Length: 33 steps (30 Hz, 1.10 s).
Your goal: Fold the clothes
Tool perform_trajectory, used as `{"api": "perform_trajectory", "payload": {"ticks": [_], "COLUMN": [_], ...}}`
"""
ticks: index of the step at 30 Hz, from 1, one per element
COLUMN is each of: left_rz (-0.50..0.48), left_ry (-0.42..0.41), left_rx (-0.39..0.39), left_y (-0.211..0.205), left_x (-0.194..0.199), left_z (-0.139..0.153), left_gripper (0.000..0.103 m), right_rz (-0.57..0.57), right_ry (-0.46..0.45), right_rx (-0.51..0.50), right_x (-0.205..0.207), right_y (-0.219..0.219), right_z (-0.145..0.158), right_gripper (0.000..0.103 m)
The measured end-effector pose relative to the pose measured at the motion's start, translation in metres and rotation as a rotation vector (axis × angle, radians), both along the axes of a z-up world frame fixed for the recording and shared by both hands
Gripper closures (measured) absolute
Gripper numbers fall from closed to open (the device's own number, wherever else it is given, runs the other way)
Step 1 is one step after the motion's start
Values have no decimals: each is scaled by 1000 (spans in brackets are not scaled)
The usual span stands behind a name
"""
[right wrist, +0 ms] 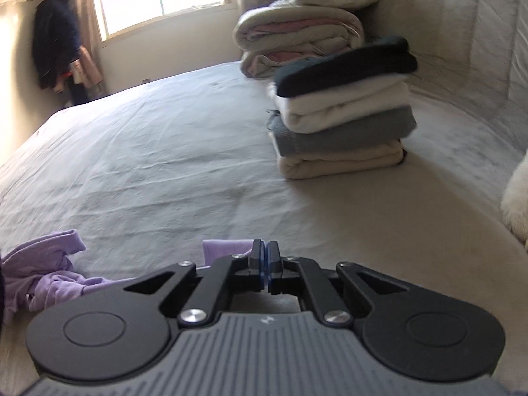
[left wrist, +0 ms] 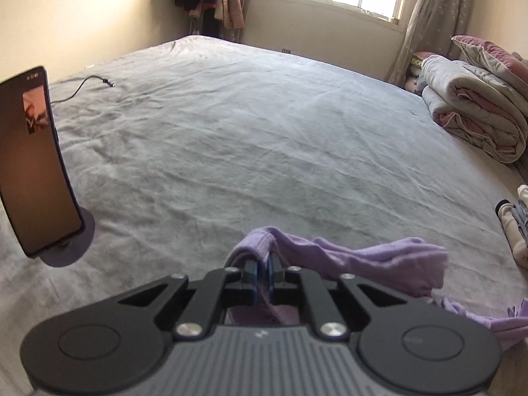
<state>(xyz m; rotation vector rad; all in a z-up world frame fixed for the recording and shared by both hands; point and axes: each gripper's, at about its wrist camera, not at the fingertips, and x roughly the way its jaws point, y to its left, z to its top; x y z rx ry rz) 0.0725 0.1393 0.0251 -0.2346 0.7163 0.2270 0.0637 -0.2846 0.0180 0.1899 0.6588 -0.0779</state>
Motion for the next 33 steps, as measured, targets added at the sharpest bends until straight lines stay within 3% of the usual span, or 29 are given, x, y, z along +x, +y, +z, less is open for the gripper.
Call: {"api": "perform_trajectory", "payload": {"ticks": [6, 9, 10, 13, 14, 15, 16, 17, 25, 33], "left_rz": [-31, -56, -63, -82, -89, -99, -108, -118, -182, -200], "left_ry": [36, 64, 72, 93, 102, 112, 124, 139, 247, 257], "left_rx": [-66, -121, -139, -172, -173, -174, -179, -190, -314, -222], "left_y": [1, 3, 3, 2, 1, 0, -1, -2, -11, -28], "left_x": [0, -4, -5, -10, -10, -10, -9, -8, 5, 9], "left_z": [-4, -7, -8, -10, -11, -12, -13, -15, -38, -39], "left_gripper": [93, 79, 69, 63, 57, 55, 54, 53, 50, 59], "right_rz": [2, 21, 27, 54, 62, 69, 74, 81, 176, 309], "right_ry": [43, 65, 66, 65, 68, 70, 72, 75, 171, 200], "right_rx": [14, 23, 16, -13, -16, -17, -17, -16, 61, 66], "right_x": [3, 3, 2, 0, 0, 0, -1, -1, 0, 28], "right_y": [-1, 1, 3, 9, 11, 12, 14, 15, 36, 85], "right_z": [-7, -10, -9, -9, -9, -10, -10, -10, -13, -6], "right_gripper": [101, 94, 90, 88, 84, 80, 69, 67, 67, 62]}}
